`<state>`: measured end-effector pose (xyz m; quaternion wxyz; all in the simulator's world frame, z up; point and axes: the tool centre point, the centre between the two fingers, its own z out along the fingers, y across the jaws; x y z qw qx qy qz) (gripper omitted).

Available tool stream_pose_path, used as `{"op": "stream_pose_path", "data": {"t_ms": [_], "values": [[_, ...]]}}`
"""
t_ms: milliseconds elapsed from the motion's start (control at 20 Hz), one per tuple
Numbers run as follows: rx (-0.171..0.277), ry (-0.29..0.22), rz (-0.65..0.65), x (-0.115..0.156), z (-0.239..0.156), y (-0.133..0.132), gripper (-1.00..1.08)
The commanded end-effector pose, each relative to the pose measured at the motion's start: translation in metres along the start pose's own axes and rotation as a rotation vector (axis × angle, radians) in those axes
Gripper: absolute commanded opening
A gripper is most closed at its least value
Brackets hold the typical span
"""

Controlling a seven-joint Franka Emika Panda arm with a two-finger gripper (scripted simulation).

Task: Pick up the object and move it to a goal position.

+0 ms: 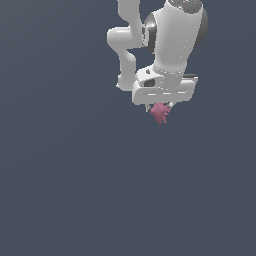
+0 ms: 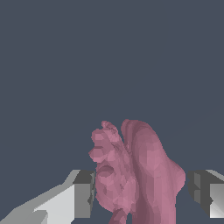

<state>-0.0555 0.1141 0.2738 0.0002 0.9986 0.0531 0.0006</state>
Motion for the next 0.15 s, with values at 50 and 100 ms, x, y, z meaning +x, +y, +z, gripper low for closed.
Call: {"op": "stream_pose_path", "data": {"t_ms": [50,100], "values": [[0.001,-0.001,0.001,0.001,0.0017,0.0013,-1.0],[0.001,-0.001,0.001,0.0012,0.002,0.0015,-1.0]]}}
